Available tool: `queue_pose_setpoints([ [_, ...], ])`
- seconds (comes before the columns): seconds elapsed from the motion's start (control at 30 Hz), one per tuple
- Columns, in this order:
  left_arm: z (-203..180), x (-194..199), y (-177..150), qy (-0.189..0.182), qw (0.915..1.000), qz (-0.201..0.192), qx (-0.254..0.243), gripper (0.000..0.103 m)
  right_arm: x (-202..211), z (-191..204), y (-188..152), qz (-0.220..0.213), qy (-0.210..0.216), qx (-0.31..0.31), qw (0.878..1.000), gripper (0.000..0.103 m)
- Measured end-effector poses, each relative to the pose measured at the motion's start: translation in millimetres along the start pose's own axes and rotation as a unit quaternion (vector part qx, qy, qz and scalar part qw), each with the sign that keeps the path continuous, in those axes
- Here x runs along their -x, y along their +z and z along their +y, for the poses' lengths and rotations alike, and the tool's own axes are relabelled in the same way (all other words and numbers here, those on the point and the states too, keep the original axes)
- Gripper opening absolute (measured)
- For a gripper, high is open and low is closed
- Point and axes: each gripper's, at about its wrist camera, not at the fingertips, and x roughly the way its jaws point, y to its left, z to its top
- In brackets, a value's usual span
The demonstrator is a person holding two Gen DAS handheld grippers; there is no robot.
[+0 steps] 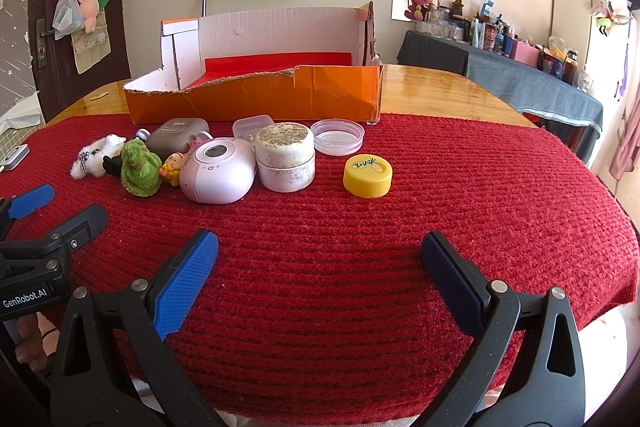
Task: Organize objects
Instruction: 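Move the left tool toward the white fluffy plush with the plaid bow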
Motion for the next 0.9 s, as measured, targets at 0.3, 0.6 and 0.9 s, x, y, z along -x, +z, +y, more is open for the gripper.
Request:
queue_pose_setpoints([
  [0.3, 9, -3, 27, -0.032, 0.9994, 0.012, -0.001, 0.103, -3, -21, 21, 0.001, 0.005, -0.022, 1.0, 0.103],
  [0.6, 42, -27, 59, -0.055, 0.9957, 0.067, 0.034, 0.103, -16, -41, 46, 0.011, -0.015, -0.016, 1.0, 0.103],
  [0.9, 58, -52, 71, -0.072, 0.9893, 0.126, 0.011, 0.103, -34, -58, 61, 0.047, -0.016, -0.016, 0.999, 0.103],
])
